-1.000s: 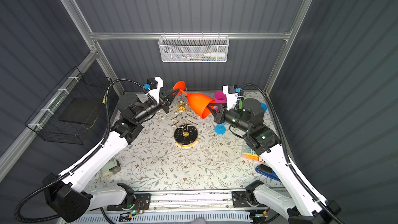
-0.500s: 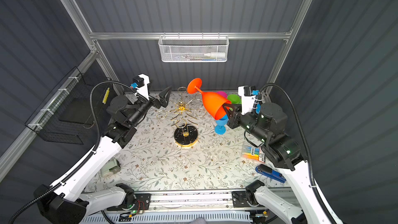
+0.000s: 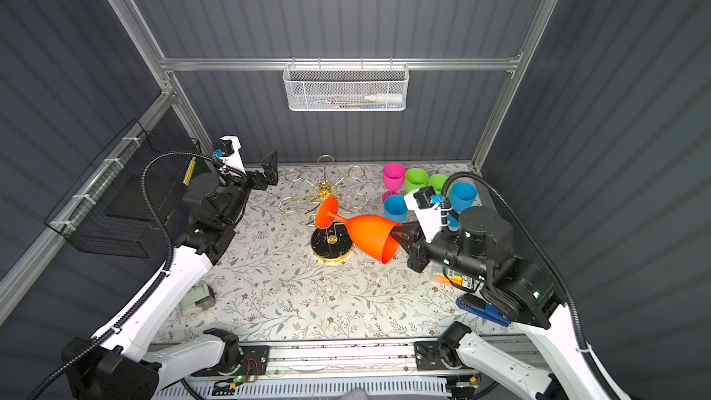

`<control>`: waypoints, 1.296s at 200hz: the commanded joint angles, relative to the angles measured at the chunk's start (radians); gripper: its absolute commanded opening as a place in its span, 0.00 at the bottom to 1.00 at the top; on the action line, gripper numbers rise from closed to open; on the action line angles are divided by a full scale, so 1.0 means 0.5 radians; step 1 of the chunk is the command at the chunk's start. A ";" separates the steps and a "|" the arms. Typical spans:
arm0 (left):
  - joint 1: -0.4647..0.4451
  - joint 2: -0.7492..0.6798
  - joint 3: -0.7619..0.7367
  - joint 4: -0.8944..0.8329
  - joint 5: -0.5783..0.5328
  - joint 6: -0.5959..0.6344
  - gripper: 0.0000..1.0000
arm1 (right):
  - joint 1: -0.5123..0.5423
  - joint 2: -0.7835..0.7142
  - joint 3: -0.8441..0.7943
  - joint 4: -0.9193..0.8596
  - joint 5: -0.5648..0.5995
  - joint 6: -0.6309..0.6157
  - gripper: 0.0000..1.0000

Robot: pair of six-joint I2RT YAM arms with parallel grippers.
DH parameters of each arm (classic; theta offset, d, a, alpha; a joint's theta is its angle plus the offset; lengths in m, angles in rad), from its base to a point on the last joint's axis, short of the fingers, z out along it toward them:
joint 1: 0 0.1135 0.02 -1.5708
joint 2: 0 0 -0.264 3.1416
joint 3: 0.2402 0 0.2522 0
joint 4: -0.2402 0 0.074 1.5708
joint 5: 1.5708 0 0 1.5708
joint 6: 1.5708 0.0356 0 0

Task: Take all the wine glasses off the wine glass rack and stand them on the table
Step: 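Lower the red glass upright onto the table and open the right gripper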

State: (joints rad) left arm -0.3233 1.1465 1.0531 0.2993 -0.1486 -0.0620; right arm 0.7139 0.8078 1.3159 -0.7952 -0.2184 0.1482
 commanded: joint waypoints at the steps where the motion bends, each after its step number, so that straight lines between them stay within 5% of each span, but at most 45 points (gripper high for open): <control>1: 0.049 -0.053 -0.028 0.073 -0.094 -0.027 1.00 | 0.102 0.037 -0.077 -0.188 0.143 -0.017 0.00; 74: 0.198 -0.104 -0.123 0.133 -0.165 -0.052 1.00 | 0.179 0.142 -0.274 -0.755 0.540 0.348 0.00; 135: 0.232 -0.093 -0.157 0.148 -0.158 -0.040 1.00 | 0.177 0.547 -0.079 -1.181 0.998 0.775 0.00; 259: 0.296 -0.116 -0.216 0.129 -0.088 -0.029 1.00 | -0.018 1.031 -0.136 -0.854 0.906 0.663 0.01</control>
State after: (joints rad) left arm -0.1841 1.1072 0.9535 0.3412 -0.2062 -0.0761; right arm 0.7250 1.3071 1.2633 -1.2541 0.2531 0.5076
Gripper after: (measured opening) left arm 0.997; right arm 0.051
